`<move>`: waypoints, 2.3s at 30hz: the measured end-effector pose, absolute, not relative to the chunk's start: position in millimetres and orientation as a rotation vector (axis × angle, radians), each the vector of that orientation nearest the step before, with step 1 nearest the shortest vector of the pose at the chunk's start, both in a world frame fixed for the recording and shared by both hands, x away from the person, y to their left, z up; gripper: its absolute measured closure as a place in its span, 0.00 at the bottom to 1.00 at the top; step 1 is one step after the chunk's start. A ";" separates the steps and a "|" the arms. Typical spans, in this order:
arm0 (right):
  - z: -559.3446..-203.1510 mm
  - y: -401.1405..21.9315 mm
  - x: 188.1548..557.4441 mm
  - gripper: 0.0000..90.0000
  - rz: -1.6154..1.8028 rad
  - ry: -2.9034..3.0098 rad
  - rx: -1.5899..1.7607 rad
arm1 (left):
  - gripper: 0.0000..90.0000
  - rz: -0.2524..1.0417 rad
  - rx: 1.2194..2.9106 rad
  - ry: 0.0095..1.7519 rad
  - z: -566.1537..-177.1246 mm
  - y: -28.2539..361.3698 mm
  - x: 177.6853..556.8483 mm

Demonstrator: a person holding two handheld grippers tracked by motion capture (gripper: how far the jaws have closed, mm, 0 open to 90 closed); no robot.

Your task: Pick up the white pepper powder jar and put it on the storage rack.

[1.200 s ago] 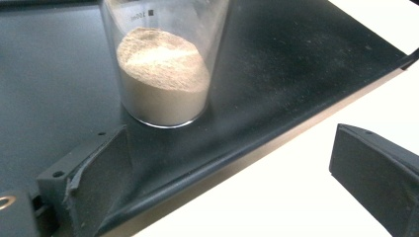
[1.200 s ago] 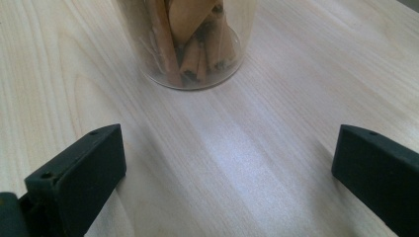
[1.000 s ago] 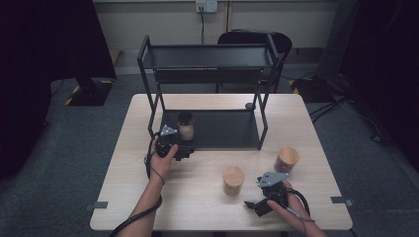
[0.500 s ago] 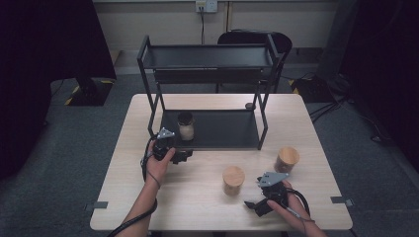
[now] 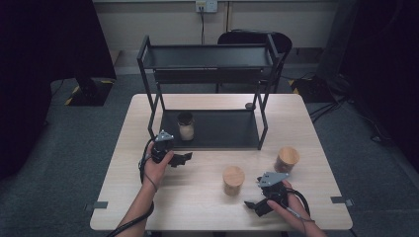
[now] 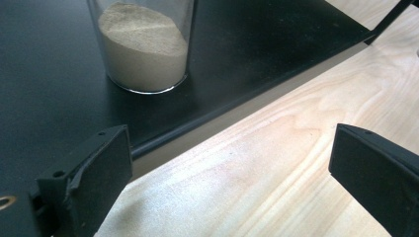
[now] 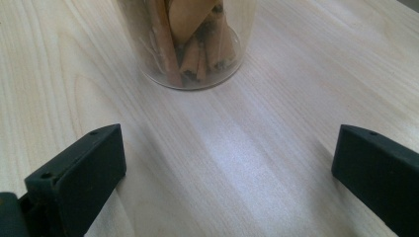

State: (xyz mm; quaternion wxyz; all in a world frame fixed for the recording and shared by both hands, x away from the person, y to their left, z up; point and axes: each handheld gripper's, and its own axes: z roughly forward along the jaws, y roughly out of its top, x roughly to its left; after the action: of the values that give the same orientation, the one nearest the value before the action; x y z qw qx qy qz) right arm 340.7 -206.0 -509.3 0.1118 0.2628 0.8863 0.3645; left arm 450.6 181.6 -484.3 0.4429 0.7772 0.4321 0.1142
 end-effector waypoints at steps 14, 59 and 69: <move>-509.3 -206.0 340.7 0.00 1.070 2.602 0.772 | 0.03 0.272 1.937 1.050 -483.9 184.3 442.5; -509.3 -206.0 340.7 0.00 1.070 2.602 0.772 | 0.03 0.270 1.937 1.035 -482.1 200.4 419.3; -509.3 -206.0 340.7 0.00 1.070 2.602 0.772 | 0.03 0.258 1.944 1.022 -483.5 199.8 413.9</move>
State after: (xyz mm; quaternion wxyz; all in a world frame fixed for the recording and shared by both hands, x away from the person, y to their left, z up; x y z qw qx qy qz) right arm 340.7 -206.0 -509.3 0.1118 0.2628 0.8863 0.3645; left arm 413.9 199.8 -483.5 0.4485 0.7857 0.4131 0.1044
